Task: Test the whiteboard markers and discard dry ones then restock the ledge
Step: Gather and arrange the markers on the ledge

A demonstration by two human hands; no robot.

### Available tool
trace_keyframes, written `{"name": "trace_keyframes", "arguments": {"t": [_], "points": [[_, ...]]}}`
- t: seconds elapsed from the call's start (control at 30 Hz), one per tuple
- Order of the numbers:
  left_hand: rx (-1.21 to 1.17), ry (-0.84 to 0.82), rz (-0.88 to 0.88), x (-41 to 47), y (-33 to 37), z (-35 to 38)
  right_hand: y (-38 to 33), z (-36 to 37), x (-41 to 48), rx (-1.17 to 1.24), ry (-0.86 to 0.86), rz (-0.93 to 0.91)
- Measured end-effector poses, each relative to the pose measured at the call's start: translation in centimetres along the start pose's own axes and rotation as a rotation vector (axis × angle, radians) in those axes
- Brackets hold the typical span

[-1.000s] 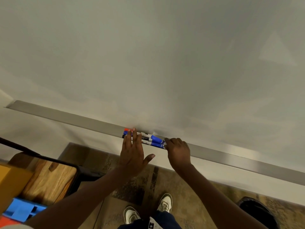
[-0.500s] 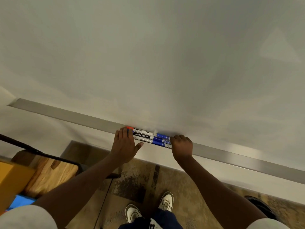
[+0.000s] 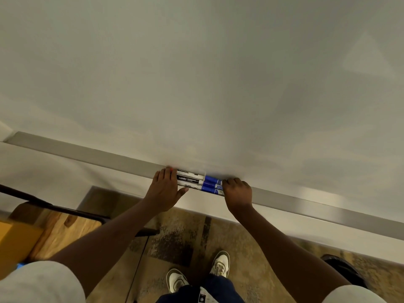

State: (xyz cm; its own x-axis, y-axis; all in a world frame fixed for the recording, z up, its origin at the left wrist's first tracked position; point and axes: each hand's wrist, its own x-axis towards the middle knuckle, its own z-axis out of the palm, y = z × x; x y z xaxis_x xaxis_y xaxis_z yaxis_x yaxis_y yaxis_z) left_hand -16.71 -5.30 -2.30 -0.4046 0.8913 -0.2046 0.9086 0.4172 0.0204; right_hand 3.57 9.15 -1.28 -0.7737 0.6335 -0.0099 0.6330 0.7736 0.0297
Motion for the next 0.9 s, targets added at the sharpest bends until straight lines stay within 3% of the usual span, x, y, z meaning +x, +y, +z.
{"name": "trace_keyframes", "arguments": {"t": [0.37,0.9], "points": [[-0.048,0.016,0.042,-0.1,-0.6,0.7,-1.0,0.7,-0.4,-0.097,0.072,0.061],[-0.077,0.099,0.109,-0.6,-1.0,0.9,-2.2,0.2,-0.2,-0.011,0.058,0.091]]}}
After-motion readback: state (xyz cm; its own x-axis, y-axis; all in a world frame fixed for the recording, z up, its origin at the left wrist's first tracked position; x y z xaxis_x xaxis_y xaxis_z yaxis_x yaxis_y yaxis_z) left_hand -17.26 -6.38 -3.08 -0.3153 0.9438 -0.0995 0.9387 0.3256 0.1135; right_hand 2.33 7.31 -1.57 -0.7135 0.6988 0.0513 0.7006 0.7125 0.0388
